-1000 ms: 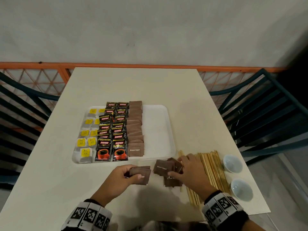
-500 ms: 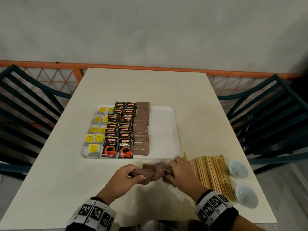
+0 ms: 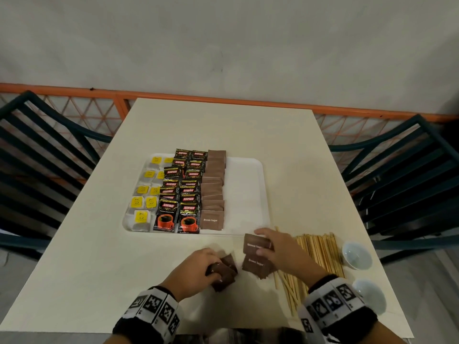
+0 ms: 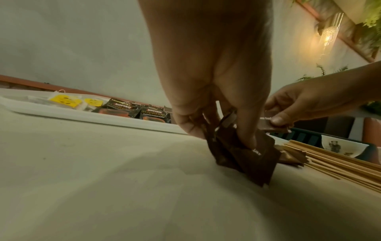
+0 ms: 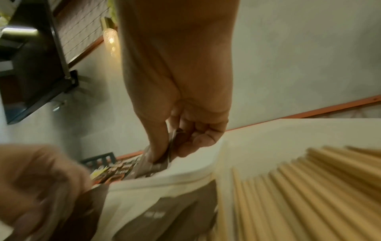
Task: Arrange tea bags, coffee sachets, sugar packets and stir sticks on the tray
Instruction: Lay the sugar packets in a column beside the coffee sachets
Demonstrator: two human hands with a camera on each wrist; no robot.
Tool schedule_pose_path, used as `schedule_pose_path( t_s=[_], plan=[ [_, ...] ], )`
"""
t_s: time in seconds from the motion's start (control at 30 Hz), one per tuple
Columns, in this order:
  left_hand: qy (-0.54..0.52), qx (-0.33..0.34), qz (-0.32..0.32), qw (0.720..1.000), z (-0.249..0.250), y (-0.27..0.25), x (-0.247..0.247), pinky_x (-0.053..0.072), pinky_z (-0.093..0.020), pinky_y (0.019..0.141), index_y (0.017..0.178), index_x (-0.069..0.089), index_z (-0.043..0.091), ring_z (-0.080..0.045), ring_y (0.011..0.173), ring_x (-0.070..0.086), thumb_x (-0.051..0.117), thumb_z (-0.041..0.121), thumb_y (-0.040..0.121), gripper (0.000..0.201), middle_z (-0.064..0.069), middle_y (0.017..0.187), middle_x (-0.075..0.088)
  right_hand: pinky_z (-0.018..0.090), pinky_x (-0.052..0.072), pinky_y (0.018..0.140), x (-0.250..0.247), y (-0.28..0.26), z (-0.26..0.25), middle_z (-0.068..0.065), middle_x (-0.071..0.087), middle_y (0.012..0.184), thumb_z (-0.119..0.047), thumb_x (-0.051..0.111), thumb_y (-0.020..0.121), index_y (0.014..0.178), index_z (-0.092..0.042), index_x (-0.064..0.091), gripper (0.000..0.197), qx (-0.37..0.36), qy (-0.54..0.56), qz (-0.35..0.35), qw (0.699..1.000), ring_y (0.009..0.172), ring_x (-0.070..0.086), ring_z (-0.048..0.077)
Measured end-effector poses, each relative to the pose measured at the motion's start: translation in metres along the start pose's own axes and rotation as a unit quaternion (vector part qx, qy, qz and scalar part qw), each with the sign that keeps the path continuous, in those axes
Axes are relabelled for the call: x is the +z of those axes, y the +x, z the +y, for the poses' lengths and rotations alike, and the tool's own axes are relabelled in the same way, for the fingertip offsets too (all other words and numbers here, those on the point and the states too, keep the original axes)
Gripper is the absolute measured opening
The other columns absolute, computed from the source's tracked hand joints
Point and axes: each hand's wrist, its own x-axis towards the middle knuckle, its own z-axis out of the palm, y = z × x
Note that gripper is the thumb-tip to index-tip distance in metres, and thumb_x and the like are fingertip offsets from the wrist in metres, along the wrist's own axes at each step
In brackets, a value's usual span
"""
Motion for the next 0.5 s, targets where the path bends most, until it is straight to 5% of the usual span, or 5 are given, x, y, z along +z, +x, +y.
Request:
schedule_pose_path(
  t_s=[0.1,0.23,0.37,0.5],
  plan=[
    [-0.006,-0.002,0.012,1.0,-0.001,-0.003,-0.001,0.045,-0.021,0.087,0.105,0.065,0.019,-0.01,0.093,0.054,0.062,0.02,0.084,0.022,0.007,0.098,0.057,0.021,0.042,0.088,-0.017,-0.005,0.01,0.005,0.058,0.125,-0.023,0.064,0.086,0.139,-0.025,0.037,0.06,0.021,-0.006,-0.05,0.999,0.102,0.053,0.013],
    [-0.079,-0.008,0.046,0.996,0.001,-0.008,-0.004,0.04,-0.003,0.074,0.102,0.053,0.031,-0.003,0.091,0.056,0.063,0.01,0.082,0.03,0.013,0.096,0.061,0.032,0.042,0.1,-0.003,-0.009,0.012,0.006,0.055,0.13,-0.019,0.065,0.084,0.143,-0.021,0.028,0.071,0.008,-0.101,-0.148,0.984,0.117,0.052,0.02],
    [-0.062,-0.018,0.042,0.997,0.003,-0.011,-0.003,0.036,0.002,0.073,0.117,0.05,0.032,-0.003,0.092,0.053,0.06,0.009,0.083,0.042,0.013,0.098,0.055,0.034,0.041,0.095,0.009,-0.005,0.009,0.006,0.054,0.123,-0.027,0.065,0.081,0.125,-0.015,0.044,0.051,-0.055,-0.286,-0.091,0.952,0.114,0.049,0.023],
    [-0.017,0.001,0.012,1.0,0.003,-0.009,0.004,0.031,0.005,0.073,0.121,0.057,0.023,0.002,0.087,0.044,0.056,0.012,0.085,0.038,0.017,0.096,0.041,0.035,0.034,0.099,0.011,-0.003,0.005,0.007,0.039,0.126,-0.03,0.066,0.079,0.122,-0.014,0.042,0.052,-0.07,-0.331,-0.061,0.939,0.117,0.037,0.023]
  ],
)
